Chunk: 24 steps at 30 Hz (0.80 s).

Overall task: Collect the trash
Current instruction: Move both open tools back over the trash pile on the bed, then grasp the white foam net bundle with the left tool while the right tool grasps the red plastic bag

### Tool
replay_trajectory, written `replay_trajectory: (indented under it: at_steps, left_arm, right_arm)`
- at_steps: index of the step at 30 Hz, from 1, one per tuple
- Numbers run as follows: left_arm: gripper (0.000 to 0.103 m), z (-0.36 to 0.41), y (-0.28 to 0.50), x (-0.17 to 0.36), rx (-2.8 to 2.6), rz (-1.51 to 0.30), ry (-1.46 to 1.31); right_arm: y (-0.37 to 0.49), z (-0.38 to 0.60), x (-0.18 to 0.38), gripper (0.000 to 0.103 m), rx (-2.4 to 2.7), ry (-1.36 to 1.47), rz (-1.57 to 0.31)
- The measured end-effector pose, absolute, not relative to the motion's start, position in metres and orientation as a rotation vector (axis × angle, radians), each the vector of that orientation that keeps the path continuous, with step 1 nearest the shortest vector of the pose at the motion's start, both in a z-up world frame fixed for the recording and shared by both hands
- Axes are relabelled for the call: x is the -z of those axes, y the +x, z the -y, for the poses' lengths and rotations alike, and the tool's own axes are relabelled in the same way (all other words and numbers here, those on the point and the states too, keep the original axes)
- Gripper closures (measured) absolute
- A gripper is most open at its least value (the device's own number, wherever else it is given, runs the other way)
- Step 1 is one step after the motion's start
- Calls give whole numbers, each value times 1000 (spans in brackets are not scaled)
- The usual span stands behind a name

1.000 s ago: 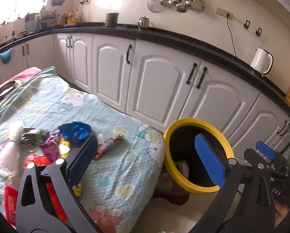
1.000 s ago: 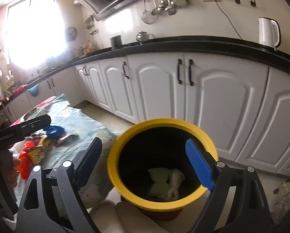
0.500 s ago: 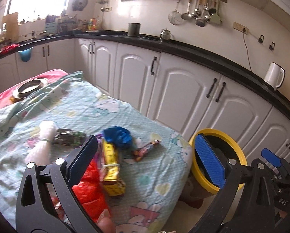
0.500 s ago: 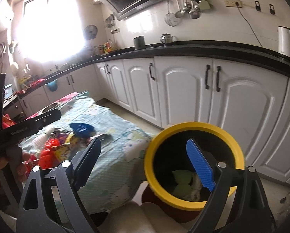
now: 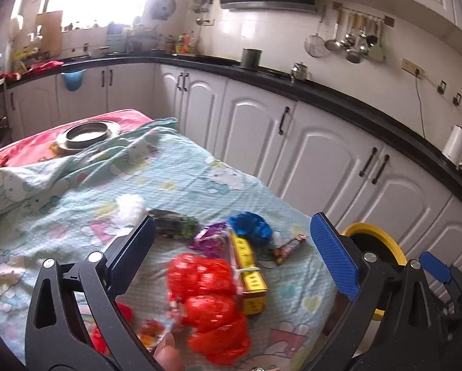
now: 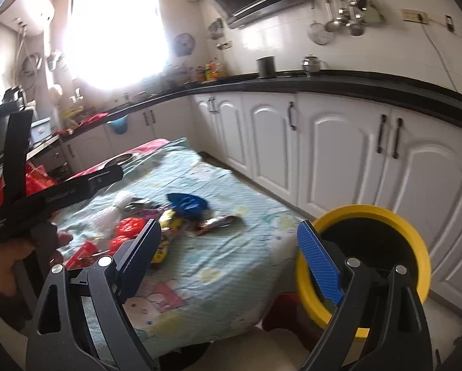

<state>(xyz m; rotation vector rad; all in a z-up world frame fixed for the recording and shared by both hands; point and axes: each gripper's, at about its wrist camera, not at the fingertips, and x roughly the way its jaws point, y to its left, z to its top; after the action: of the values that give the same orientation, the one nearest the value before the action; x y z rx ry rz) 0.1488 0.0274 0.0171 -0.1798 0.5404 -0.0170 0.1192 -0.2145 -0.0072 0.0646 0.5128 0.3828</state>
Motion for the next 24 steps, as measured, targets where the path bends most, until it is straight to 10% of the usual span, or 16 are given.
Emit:
replay_trajectory:
  at_steps: [24]
  left_arm:
    - [11, -135, 166, 15, -162, -658, -269]
  right_arm:
    - [130, 96, 52, 18, -664, -19, -729]
